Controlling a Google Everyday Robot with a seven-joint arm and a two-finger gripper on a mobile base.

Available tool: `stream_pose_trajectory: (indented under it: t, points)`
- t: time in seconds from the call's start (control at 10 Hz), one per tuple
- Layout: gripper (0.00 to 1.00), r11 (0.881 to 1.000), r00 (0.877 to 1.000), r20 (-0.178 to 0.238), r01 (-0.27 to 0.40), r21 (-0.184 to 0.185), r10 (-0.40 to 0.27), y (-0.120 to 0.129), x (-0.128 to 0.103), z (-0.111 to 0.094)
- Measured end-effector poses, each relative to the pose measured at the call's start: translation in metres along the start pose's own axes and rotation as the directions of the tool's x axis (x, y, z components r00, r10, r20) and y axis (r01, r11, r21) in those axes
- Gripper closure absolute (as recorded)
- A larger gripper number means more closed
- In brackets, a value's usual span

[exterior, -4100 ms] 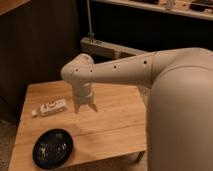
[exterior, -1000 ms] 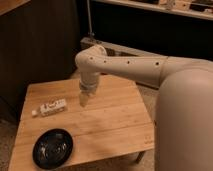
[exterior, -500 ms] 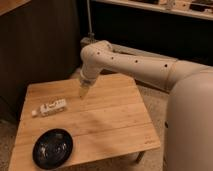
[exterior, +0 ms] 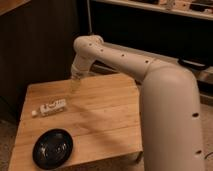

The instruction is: Place the bottle in the ceramic bowl

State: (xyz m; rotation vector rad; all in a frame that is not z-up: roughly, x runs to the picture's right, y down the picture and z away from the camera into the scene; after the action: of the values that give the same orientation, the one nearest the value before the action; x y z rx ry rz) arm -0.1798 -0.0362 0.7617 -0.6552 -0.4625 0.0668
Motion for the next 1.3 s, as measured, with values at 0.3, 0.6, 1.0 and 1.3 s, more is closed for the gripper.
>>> stream_pose_trajectory:
  t: [0.3,0.6,1.0,1.3]
  points:
    - [0.35,0.994,0.993,0.051,0.104,-0.030,-0.102,-0.005,-0.015,0.017]
    - [0.35,0.987,0.985,0.082,0.155,-0.034,-0.152,-0.010,-0.015,0.042]
    - [0.35,0.987,0.985,0.078,0.159,-0.035,-0.155,-0.010,-0.018,0.048]
    - [0.35,0.987,0.985,0.077,0.154,-0.033,-0.151,-0.011,-0.015,0.046]
